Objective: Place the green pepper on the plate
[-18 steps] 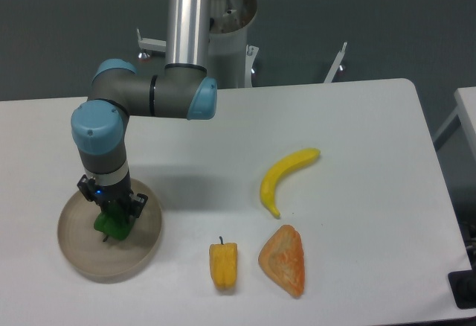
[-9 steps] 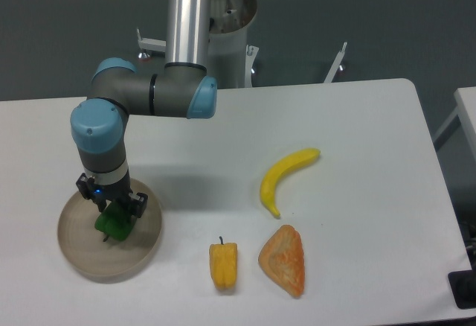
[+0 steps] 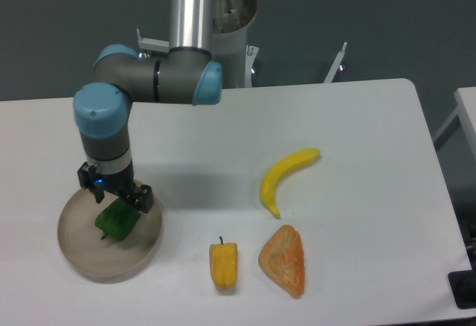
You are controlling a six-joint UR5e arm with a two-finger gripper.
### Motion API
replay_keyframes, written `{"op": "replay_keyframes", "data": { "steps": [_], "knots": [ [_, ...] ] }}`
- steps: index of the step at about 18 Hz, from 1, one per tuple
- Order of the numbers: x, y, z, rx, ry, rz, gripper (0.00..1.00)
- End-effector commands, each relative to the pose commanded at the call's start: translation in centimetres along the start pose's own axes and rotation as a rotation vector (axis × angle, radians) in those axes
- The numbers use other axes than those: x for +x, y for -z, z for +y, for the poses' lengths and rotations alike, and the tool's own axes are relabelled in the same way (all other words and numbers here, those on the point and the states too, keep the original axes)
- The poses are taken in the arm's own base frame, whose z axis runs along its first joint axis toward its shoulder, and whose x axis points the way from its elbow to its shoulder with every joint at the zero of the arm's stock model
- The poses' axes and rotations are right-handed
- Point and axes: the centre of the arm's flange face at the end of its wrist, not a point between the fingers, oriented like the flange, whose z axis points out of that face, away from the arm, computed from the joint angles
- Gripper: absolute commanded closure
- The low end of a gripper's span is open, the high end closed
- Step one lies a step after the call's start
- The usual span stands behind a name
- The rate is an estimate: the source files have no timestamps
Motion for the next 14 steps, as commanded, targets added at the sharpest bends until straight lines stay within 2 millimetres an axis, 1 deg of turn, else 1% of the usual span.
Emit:
{"op": "replay_keyframes", "data": {
  "steps": [1,3,10,12,14],
  "knots": [
    [-1.7,0.9,0.7,0.000,-0.007,-0.007,0.03],
    [-4.6,2.0,1.9,-0.003,-0.041,-0.019,0.03],
    [-16.2,3.5,6.9,-0.038,-0.177,-0.085,0.03],
    [-18.9,3.4,8.4,-0.059,-0.227,-0.100,0.03],
    [-21.0,3.2,9.6,-0.068,-0.256,-0.108,0.03]
  ]
}}
